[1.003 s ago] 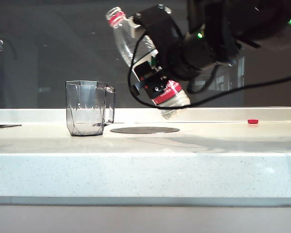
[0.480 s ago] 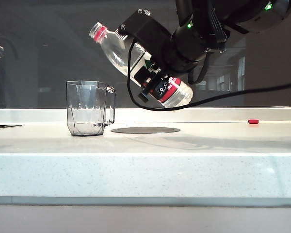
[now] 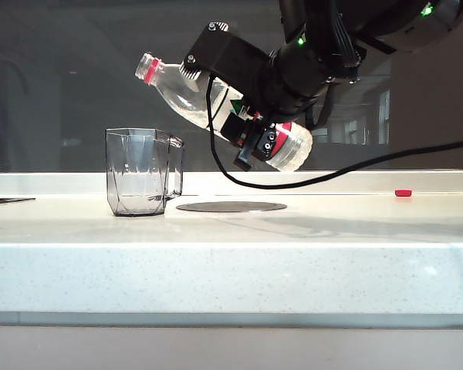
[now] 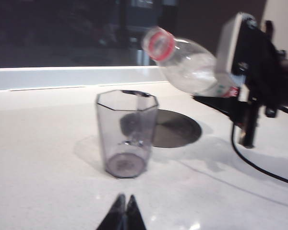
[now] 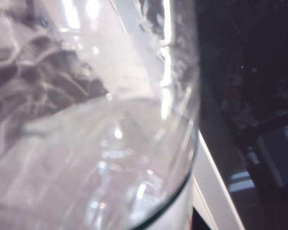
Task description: Pick up the mineral water bottle on the table and pour water into the mug until it's half full.
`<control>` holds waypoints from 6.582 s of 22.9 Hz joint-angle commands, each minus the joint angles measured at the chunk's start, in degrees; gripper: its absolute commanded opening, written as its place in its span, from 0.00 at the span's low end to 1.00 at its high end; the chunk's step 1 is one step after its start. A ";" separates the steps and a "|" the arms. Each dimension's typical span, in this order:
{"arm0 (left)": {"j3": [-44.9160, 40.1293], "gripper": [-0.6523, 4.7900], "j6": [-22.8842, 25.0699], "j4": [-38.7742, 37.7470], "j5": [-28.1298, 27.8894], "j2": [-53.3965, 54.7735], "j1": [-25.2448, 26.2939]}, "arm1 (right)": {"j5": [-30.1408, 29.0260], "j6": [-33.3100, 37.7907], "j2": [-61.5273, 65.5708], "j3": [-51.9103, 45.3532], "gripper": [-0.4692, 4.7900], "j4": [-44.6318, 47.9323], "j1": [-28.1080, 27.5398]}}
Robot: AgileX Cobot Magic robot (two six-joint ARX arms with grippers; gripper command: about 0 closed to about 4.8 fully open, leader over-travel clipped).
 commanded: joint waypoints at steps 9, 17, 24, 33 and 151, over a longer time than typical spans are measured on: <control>0.15 0.11 0.22 0.90 0.22 0.04 0.46 | 2.12 -7.43 -0.79 1.40 0.61 3.30 -0.72; 0.15 0.11 0.22 0.42 0.22 0.07 0.46 | 2.36 -11.82 -0.79 3.45 0.61 3.21 -1.33; 0.15 0.11 0.22 0.52 0.24 0.07 0.46 | 2.32 -18.21 -0.76 3.45 0.61 3.26 -1.62; 0.15 0.11 0.22 0.57 0.24 0.07 0.46 | 2.05 -19.82 -0.24 4.20 0.61 3.26 -1.92; 0.15 0.11 0.22 0.79 0.24 0.07 0.46 | 7.82 20.74 0.59 11.06 0.46 -9.03 -0.52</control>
